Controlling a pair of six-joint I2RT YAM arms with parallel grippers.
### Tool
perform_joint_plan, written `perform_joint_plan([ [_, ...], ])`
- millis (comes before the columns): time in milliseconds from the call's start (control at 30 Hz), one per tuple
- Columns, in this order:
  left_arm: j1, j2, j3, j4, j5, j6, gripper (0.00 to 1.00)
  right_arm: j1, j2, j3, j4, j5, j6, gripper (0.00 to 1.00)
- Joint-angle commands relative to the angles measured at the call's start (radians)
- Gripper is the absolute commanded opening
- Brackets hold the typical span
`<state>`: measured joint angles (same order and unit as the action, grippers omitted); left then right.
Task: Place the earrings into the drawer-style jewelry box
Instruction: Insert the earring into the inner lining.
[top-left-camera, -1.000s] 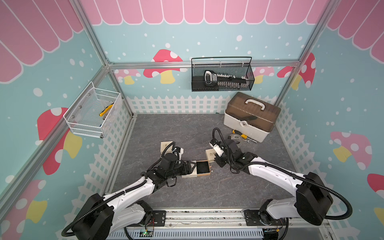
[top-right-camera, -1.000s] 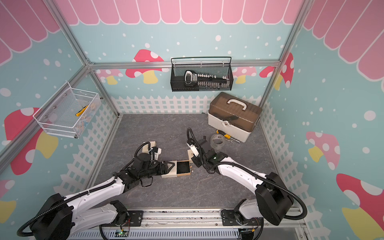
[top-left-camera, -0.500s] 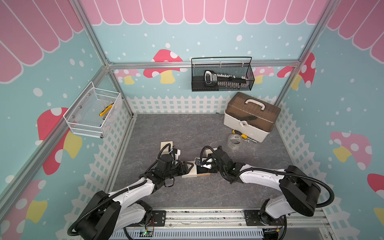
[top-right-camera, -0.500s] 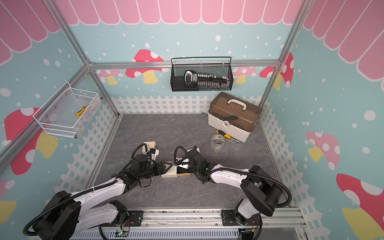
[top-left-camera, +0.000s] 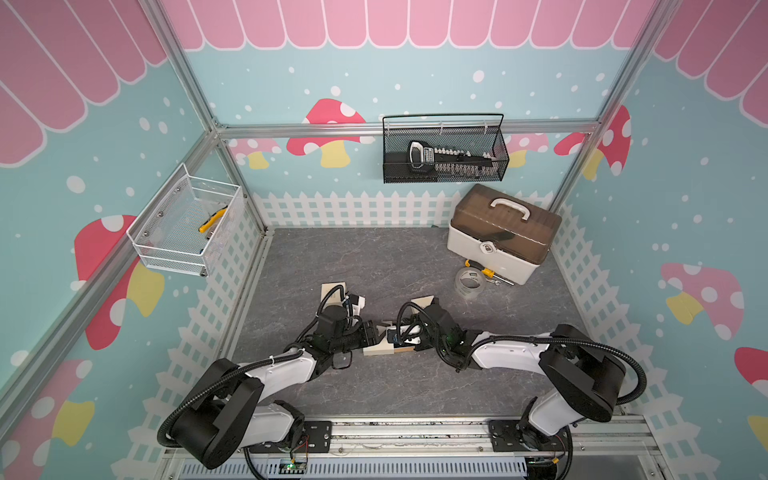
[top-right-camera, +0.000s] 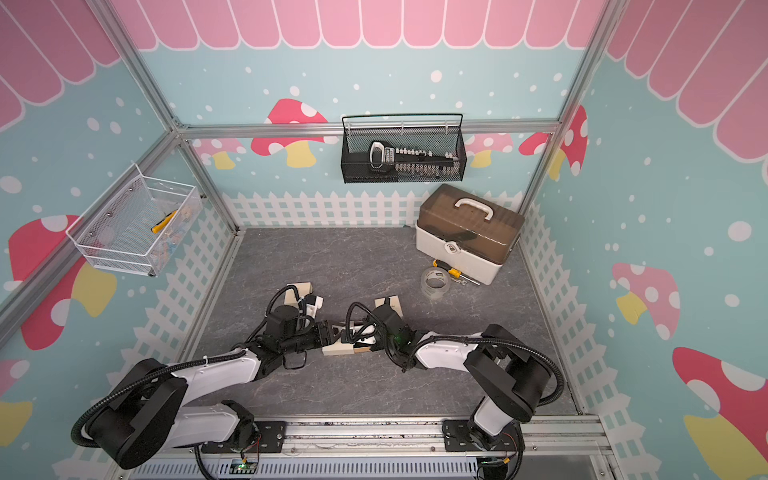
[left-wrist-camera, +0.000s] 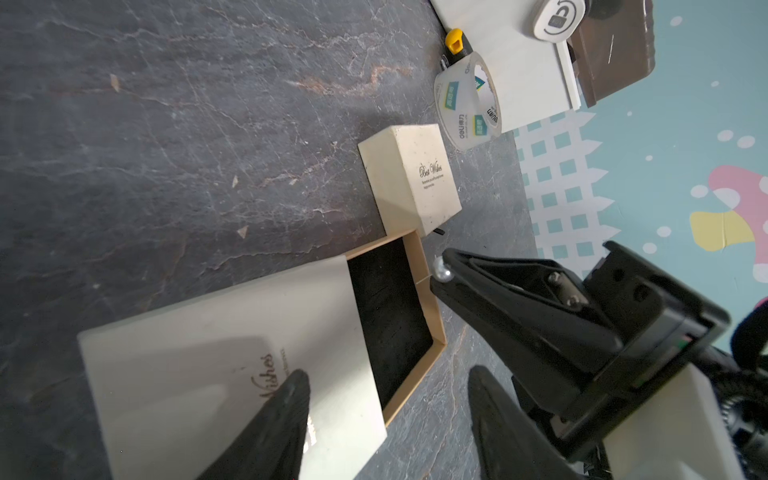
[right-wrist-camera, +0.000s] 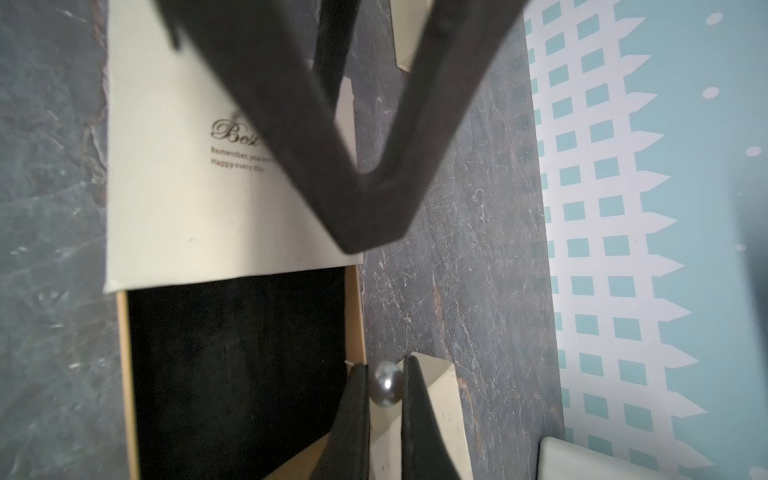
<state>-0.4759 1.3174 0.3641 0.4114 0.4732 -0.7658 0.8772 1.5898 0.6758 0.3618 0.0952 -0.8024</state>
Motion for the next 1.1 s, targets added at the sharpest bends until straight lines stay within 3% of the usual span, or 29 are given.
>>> perform_joint_plan([
  [0,0.024,0.026,-0.019,0.1,0.04,-0.034,0.62,0.006,0.022,-0.018,0.026,-0.025,-0.056,0.0],
  [1067,0.033,0.121,0.012,0.115,0.084,-0.018,0.61,0.016,0.112,-0.007,0.056,0.003,-0.109,0.0],
])
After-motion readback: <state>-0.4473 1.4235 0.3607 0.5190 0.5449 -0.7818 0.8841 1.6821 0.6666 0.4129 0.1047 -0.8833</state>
